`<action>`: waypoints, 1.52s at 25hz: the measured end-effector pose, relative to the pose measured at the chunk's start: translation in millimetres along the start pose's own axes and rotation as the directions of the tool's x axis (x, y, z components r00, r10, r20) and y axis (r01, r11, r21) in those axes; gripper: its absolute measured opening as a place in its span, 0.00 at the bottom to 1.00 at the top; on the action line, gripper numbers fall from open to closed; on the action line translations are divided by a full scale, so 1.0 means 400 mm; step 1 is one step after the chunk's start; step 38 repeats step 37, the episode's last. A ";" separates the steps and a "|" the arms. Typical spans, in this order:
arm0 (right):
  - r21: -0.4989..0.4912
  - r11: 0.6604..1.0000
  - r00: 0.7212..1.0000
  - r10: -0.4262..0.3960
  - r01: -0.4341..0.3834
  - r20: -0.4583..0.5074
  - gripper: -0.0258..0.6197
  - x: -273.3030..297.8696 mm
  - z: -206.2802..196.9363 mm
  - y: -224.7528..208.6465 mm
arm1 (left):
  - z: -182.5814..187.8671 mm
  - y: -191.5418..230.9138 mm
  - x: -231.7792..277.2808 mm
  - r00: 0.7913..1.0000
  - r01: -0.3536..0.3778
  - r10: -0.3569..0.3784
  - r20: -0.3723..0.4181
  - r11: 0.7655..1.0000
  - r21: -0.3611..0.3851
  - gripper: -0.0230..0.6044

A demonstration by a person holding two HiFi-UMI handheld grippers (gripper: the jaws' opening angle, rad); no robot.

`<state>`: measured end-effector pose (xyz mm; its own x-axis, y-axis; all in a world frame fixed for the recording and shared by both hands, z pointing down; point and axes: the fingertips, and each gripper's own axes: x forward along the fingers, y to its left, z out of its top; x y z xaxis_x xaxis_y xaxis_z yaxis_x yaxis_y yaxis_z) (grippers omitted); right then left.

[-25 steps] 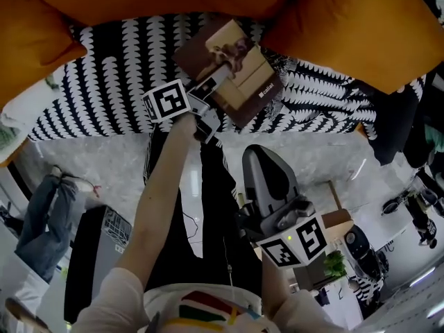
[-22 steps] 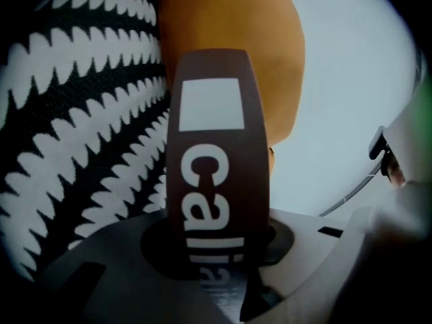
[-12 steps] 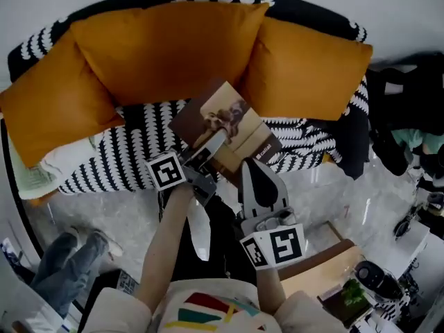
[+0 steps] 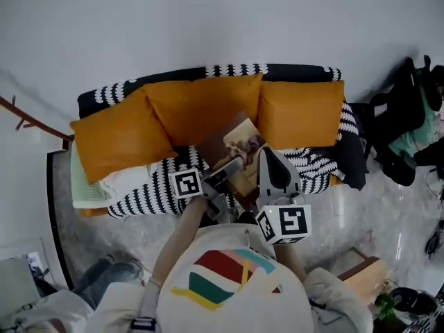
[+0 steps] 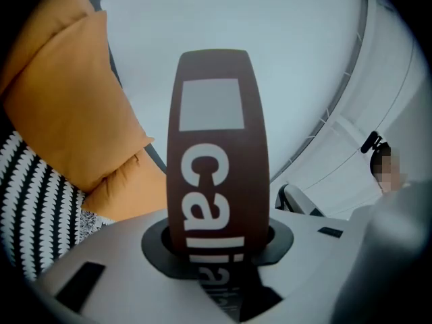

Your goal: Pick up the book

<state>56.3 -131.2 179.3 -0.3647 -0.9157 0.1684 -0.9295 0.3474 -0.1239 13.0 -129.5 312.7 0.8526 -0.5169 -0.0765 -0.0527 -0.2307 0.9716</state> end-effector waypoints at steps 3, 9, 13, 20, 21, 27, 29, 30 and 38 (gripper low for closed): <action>0.006 1.000 0.998 0.028 -0.029 0.058 0.06 0.011 0.047 0.025 | 0.020 -0.022 -0.032 1.000 -0.010 0.010 0.011 0.999 0.050 0.28; 0.011 0.996 0.989 0.084 -0.086 0.119 0.06 0.060 0.105 0.036 | 0.113 -0.055 -0.031 0.997 -0.031 0.026 0.077 0.998 0.061 0.28; -0.012 0.995 0.991 0.097 -0.097 0.095 0.06 0.066 0.095 0.037 | 0.151 -0.058 -0.053 0.989 -0.065 0.056 0.140 0.996 0.062 0.28; 0.014 0.996 0.994 0.089 -0.090 0.066 0.06 0.075 0.071 0.007 | 0.190 -0.060 -0.057 0.978 -0.106 0.081 0.190 0.986 0.126 0.28; 0.015 0.996 0.994 0.089 -0.090 0.067 0.06 0.075 0.071 0.005 | 0.188 -0.059 -0.055 0.978 -0.104 0.080 0.192 0.987 0.119 0.28; 0.011 0.994 0.993 0.104 -0.105 0.050 0.06 0.065 0.053 0.012 | 0.154 -0.047 -0.045 0.981 -0.097 0.082 0.173 0.992 0.082 0.28; 0.009 0.994 0.993 0.106 -0.107 0.043 0.06 0.060 0.050 0.014 | 0.152 -0.044 -0.048 0.980 -0.104 0.087 0.177 0.991 0.086 0.28; 0.008 0.994 0.993 0.107 -0.107 0.042 0.06 0.059 0.049 0.013 | 0.155 -0.046 -0.048 0.980 -0.099 0.081 0.181 0.991 0.094 0.28; 0.003 0.993 0.993 0.117 -0.117 0.015 0.06 0.046 0.031 0.019 | 0.145 -0.054 -0.050 0.974 -0.074 0.063 0.219 0.996 0.041 0.28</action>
